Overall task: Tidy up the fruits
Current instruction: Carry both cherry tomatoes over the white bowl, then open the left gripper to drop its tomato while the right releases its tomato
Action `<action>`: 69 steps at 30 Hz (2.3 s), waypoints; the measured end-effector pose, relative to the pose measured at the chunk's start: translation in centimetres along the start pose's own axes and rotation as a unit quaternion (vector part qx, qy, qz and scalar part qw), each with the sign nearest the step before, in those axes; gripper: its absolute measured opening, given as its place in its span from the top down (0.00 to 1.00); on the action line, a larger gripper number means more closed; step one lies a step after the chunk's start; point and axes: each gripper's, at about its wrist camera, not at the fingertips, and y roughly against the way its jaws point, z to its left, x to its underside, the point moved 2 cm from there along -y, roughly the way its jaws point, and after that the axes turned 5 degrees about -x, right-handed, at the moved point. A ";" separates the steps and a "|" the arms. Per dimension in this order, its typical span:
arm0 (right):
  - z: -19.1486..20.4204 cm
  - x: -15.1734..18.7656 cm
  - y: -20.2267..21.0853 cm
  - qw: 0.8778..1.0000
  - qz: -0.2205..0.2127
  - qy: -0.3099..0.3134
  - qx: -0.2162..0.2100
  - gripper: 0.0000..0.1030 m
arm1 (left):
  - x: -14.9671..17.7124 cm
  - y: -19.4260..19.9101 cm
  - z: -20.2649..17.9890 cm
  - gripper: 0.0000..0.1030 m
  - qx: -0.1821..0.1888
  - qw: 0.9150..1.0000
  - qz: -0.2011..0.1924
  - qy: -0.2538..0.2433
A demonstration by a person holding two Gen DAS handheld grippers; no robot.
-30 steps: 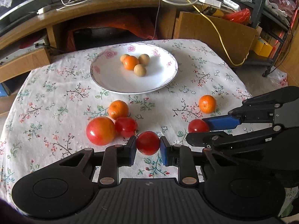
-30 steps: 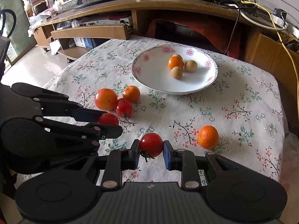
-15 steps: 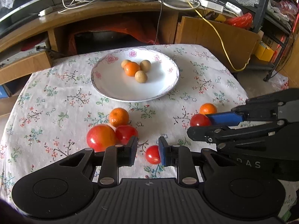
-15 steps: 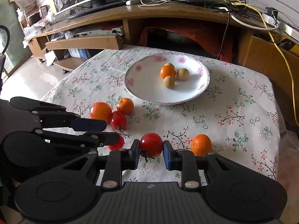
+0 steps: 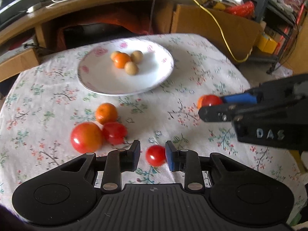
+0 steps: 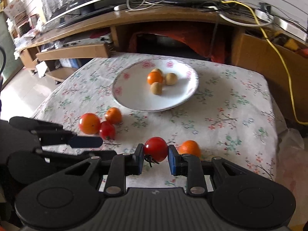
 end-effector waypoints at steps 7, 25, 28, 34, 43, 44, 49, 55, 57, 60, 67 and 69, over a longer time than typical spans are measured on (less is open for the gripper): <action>-0.2 0.5 0.0 1.000 0.007 0.002 -0.001 0.74 | 0.8 -1.5 -0.4 0.66 -0.013 1.000 0.010 -0.003; -0.3 -1.2 -0.8 1.000 0.000 0.007 0.009 0.74 | -2.6 0.9 1.6 0.66 -0.017 0.998 -0.036 0.039; -0.1 -2.6 -1.2 1.000 -0.008 0.008 0.008 0.74 | -3.9 0.9 2.1 0.66 -0.020 0.998 -0.046 0.045; 0.0 -5.2 -2.5 1.000 -0.017 0.016 0.009 0.74 | -5.9 0.0 3.5 0.66 -0.030 0.997 -0.053 0.057; -1.2 -7.5 -5.9 1.000 -0.010 0.020 0.005 0.74 | -7.4 -2.4 4.6 0.67 -0.045 0.996 -0.042 0.064; -1.4 -7.6 -6.2 1.000 -0.009 0.020 0.004 0.74 | -7.5 -2.7 4.7 0.67 -0.046 0.996 -0.041 0.065; -2.0 -8.1 -7.7 1.000 -0.003 0.019 0.002 0.74 | -7.7 -3.8 5.1 0.67 -0.048 0.996 -0.032 0.069; -2.1 -8.2 -8.6 1.000 -0.002 0.018 -0.003 0.73 | -7.7 -4.1 5.5 0.67 -0.053 0.996 -0.025 0.074; -2.0 -8.2 -8.7 1.000 -0.002 0.019 -0.004 0.73 | -7.7 -4.1 5.5 0.66 -0.054 0.995 -0.025 0.074; -2.1 -8.2 -8.6 1.000 -0.004 0.021 -0.004 0.73 | -7.8 -4.1 5.4 0.66 -0.054 0.995 -0.026 0.074; -2.2 -8.3 -8.3 1.000 -0.009 0.018 -0.005 0.73 | -7.9 -3.7 5.5 0.62 -0.054 0.995 -0.031 0.079; -2.1 -8.4 -8.1 1.000 -0.012 0.018 -0.005 0.73 | -8.0 -3.5 5.6 0.61 -0.054 0.995 -0.035 0.079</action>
